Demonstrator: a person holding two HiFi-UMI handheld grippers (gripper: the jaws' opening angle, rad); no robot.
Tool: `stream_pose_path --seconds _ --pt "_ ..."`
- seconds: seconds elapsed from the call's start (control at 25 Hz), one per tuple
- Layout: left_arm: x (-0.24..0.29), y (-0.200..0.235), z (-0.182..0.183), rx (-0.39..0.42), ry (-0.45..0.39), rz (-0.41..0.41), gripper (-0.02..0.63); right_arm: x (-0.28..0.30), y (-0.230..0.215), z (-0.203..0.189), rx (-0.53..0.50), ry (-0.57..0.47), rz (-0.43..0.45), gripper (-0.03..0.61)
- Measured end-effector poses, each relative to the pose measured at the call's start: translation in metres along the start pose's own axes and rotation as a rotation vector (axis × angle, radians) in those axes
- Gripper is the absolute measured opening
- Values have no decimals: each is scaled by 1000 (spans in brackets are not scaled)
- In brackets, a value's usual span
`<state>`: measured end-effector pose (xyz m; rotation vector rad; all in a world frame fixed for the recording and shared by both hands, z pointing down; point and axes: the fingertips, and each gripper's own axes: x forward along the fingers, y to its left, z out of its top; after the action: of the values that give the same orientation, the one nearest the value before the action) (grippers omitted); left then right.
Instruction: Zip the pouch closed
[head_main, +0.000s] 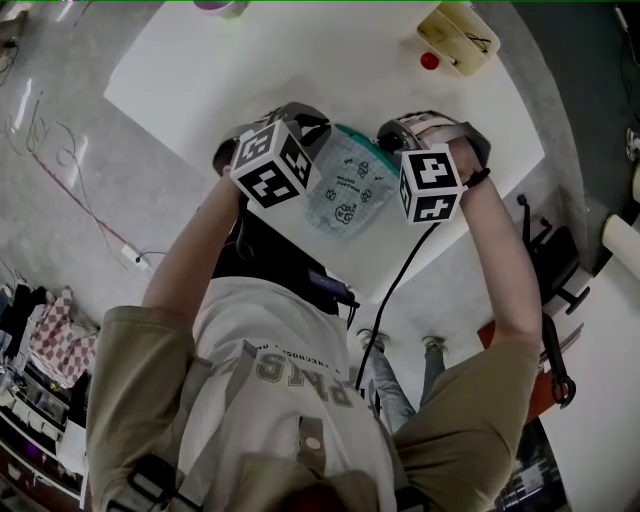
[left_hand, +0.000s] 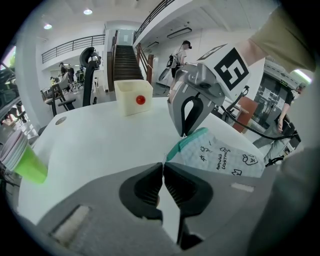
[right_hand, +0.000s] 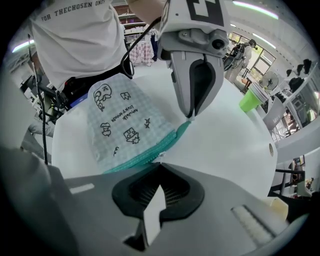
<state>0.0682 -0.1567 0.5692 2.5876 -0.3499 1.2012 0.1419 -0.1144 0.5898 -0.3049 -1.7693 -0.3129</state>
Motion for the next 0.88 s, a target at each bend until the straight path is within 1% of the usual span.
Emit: stream_pose_path --seconds 0.56,0.68,0.88 --pt "-5 3 -2 6 11 1 23 -8 14 -11 38 16 14 -1" --pt "-4 4 -2 14 17 13 23 -8 18 -15 29 31 14 0" --pt "-5 3 -4 -1 12 11 23 -11 22 -17 49 31 10 0"
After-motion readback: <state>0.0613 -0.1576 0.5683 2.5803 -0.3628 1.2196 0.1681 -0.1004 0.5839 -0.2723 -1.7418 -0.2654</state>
